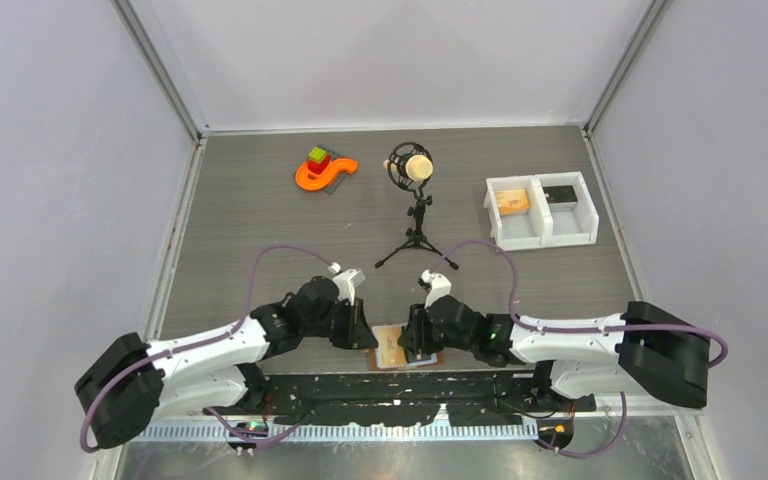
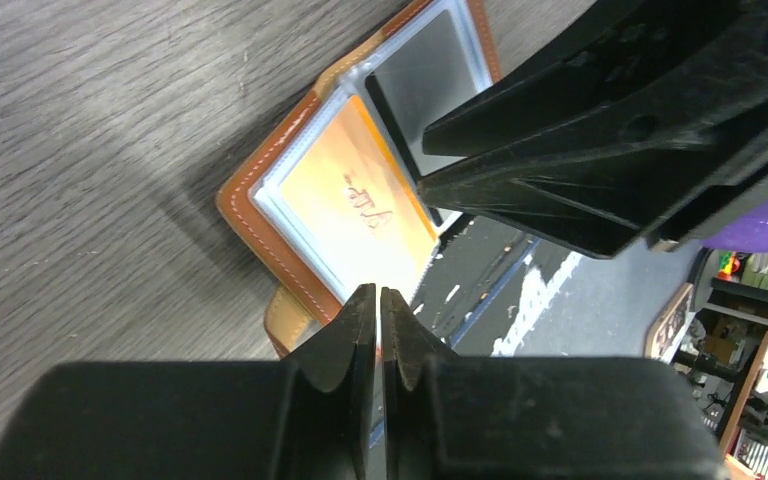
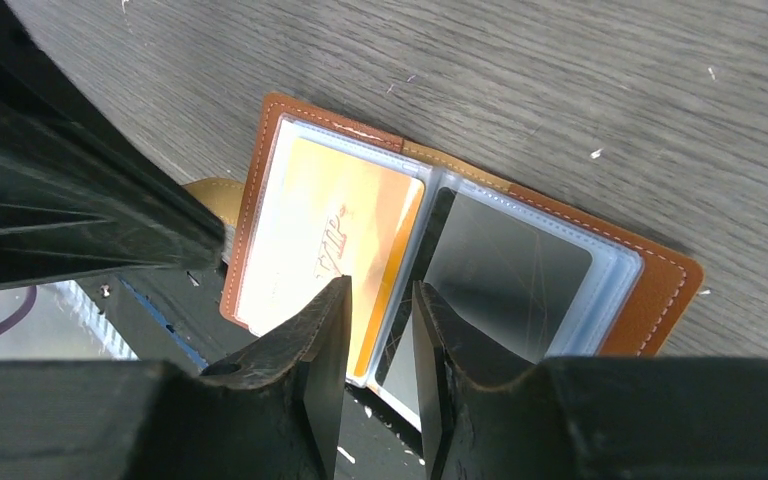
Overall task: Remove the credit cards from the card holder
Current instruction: Remove the credit card from the card holder.
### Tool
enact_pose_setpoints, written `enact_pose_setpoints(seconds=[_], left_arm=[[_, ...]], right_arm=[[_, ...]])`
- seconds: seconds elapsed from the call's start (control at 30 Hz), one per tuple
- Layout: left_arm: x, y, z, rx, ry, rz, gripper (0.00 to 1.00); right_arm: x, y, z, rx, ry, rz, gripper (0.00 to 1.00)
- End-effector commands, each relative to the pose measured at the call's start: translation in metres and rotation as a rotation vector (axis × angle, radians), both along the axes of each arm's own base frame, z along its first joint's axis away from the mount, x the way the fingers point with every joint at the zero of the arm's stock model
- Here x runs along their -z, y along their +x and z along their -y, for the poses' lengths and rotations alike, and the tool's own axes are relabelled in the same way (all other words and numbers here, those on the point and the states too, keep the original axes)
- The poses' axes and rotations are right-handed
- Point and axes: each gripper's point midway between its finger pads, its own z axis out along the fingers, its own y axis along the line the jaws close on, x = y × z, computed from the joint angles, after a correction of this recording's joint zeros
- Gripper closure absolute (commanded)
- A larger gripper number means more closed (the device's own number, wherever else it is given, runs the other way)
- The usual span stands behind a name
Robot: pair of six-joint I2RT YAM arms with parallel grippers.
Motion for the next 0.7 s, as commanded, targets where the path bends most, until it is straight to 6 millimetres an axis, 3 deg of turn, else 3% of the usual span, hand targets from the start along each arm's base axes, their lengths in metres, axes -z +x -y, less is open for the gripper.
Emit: enact_pose_setpoints(seconds=[0.0, 0.17, 0.67], left_arm=[[0.001, 0.011, 0.013, -0.005, -0.020, 0.037, 0.94], [0.021, 0.009, 0.009, -0.010, 0.016, 0.006, 0.96], [0.049, 0.004, -0.006, -0.042, 0.088, -0.028, 0.97]], right_arm=[[-0.004, 0.004, -0.006, 0.010, 0.050, -0.002, 0.65], [0.000, 0.004, -0.002, 0.020, 0.048, -0.012, 0.66], [0.002, -0.003, -0.009, -0.010, 0.114, -0.077, 0.68]])
